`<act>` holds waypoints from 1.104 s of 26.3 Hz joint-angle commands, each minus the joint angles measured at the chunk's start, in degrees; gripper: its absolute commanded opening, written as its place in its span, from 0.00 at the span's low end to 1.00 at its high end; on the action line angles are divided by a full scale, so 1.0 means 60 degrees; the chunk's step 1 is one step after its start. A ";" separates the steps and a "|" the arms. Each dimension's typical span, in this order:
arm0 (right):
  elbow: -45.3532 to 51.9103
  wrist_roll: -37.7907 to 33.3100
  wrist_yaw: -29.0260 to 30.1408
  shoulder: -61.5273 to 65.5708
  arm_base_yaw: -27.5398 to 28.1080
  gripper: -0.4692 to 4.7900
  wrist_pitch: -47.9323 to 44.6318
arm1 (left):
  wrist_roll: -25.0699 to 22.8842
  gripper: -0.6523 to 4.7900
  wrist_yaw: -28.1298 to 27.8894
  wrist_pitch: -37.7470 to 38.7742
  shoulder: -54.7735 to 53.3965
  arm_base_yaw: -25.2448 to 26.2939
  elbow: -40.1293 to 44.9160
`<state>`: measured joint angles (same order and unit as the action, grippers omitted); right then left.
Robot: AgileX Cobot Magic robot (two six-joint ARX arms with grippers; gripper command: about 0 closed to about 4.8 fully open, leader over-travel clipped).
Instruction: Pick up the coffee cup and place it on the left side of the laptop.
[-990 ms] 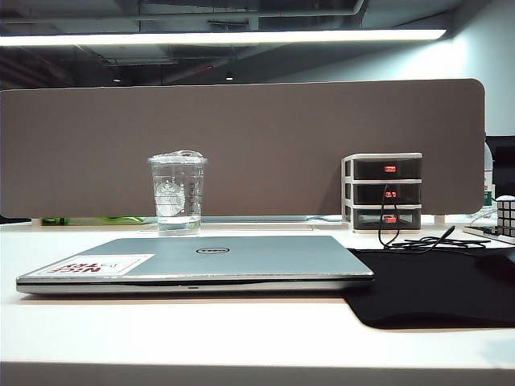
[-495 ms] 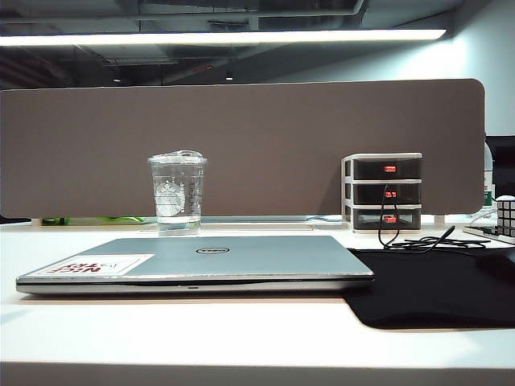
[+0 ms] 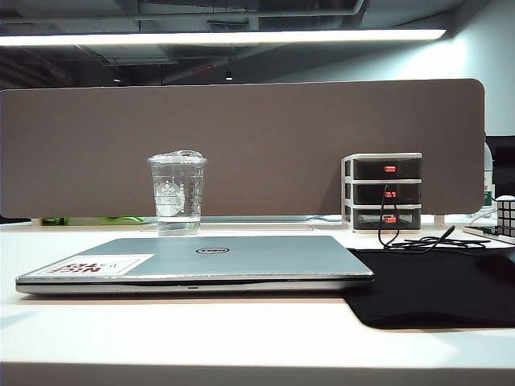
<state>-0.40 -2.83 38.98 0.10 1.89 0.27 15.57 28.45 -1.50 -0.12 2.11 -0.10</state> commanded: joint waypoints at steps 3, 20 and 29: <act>0.0062 -0.0033 0.0033 -0.0004 -0.0007 0.09 0.0062 | 0.0514 0.12 0.0193 -0.0248 -0.0004 0.0007 -0.0055; 0.0062 -0.0033 0.0033 -0.0004 -0.0007 0.09 0.0073 | 0.0160 0.51 -0.1129 -0.0838 -0.0055 0.0007 -0.0481; 0.0062 -0.0036 0.0033 -0.0004 -0.0007 0.09 0.0160 | -0.0146 0.81 -0.0965 -0.2743 -0.3625 0.0000 -0.1763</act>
<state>-0.40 -2.83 39.07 0.10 1.89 1.28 15.97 22.48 -15.14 -19.70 2.09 -9.80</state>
